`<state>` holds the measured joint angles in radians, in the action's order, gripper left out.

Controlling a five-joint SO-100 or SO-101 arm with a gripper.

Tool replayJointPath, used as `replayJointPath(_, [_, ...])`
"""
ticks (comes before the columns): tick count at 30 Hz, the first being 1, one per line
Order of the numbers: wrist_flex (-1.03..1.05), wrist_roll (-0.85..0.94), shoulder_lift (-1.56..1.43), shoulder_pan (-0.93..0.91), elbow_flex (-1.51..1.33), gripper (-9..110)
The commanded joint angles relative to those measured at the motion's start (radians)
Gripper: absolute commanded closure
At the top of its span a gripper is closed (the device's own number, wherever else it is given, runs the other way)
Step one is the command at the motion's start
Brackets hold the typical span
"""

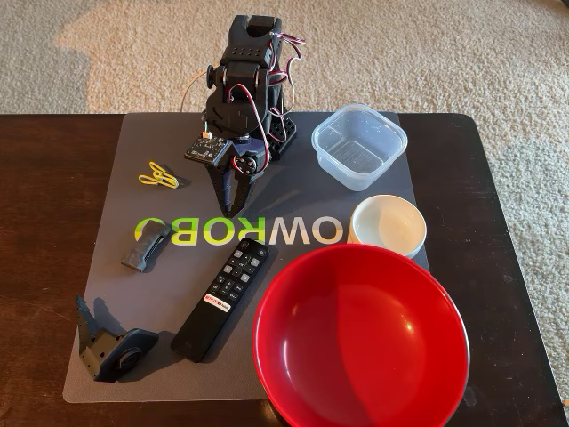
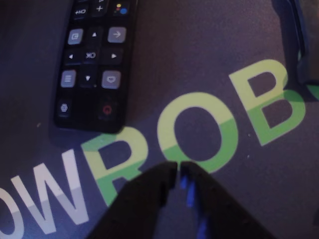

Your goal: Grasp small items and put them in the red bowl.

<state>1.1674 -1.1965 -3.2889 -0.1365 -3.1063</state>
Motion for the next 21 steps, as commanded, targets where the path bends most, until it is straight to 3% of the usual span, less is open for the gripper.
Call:
replayJointPath(1, [0.003,-0.006,-0.003,0.000,-0.011,101])
replayJointPath(12, [0.002,-0.008,-0.003,0.032,-0.011,101])
replayJointPath(15, [-0.008,-0.241,-0.005,0.048,-0.011,101])
replayJointPath(21, [-0.031,-0.179,-0.005,0.049,-0.002,100])
